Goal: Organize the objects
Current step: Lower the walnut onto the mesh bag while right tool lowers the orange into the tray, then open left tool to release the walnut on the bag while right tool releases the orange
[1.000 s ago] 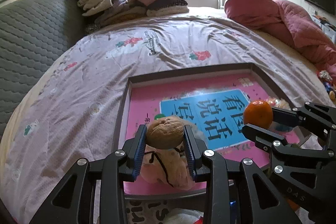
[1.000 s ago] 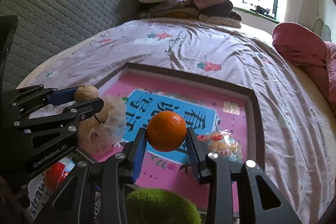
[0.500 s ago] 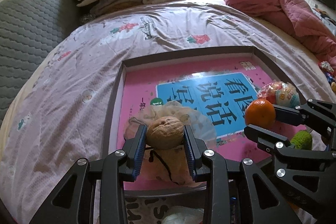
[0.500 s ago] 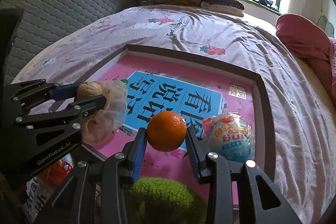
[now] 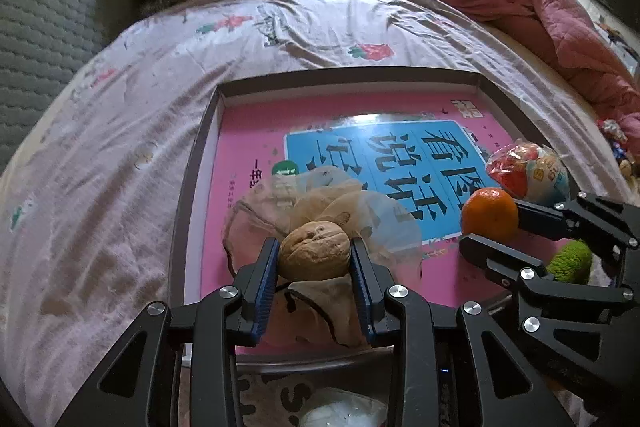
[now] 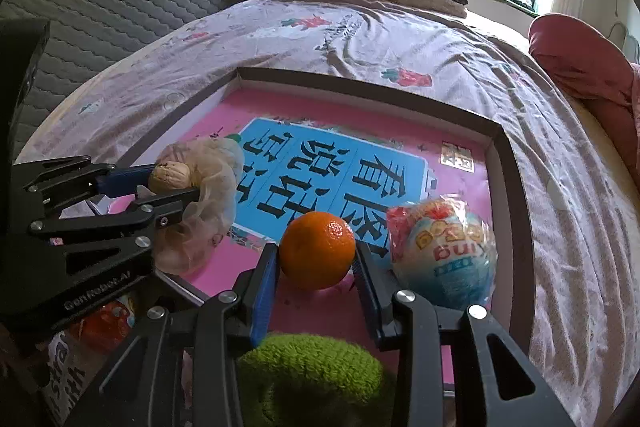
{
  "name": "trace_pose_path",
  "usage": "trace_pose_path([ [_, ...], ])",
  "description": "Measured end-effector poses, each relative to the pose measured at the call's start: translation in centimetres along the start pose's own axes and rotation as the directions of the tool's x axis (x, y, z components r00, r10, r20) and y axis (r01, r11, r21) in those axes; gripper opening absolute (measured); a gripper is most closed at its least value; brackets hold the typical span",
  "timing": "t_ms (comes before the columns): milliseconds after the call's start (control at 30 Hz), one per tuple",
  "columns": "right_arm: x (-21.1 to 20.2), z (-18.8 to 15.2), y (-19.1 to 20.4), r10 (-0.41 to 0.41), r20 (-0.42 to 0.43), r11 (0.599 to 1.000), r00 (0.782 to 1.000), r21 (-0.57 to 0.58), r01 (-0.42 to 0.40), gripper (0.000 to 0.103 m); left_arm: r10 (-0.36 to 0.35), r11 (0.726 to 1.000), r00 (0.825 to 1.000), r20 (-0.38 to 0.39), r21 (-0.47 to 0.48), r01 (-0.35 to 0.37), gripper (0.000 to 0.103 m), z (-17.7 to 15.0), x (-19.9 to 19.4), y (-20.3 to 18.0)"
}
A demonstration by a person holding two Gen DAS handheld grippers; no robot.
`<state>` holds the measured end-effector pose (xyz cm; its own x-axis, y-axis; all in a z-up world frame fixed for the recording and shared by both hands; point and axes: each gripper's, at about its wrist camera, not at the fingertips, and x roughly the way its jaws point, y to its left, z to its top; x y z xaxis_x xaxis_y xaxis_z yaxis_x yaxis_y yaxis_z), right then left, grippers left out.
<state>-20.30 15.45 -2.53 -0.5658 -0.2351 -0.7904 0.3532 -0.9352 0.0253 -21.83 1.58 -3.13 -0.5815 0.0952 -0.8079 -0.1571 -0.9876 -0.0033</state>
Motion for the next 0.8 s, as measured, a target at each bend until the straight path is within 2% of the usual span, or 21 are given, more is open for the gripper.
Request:
trace_pose_path([
  [533, 0.04, -0.02, -0.24, 0.005, -0.010, 1.000, 1.000, 0.014, -0.004, 0.038, -0.013, 1.000, 0.999, -0.029, -0.024, 0.012, 0.036, 0.02, 0.00, 0.49],
  [633, -0.03, -0.03, -0.28, -0.001, -0.007, 1.000, 1.000, 0.017, 0.001, 0.038, -0.015, 0.999, 0.999, -0.032, -0.032, 0.014, 0.039, 0.06, -0.04, 0.61],
  [700, -0.10, 0.04, -0.38, 0.001, -0.005, 1.000, 1.000, 0.023, -0.001, 0.039, -0.016, 0.999, 0.999, -0.036, -0.035, 0.015, 0.045, 0.14, -0.06, 0.66],
  [800, -0.17, 0.19, -0.58, -0.001, -0.005, 0.999, 1.000, 0.032, 0.001, 0.044, -0.016, 0.999, 0.999, -0.035, -0.040, 0.015, 0.046, 0.11, -0.19, 0.78],
])
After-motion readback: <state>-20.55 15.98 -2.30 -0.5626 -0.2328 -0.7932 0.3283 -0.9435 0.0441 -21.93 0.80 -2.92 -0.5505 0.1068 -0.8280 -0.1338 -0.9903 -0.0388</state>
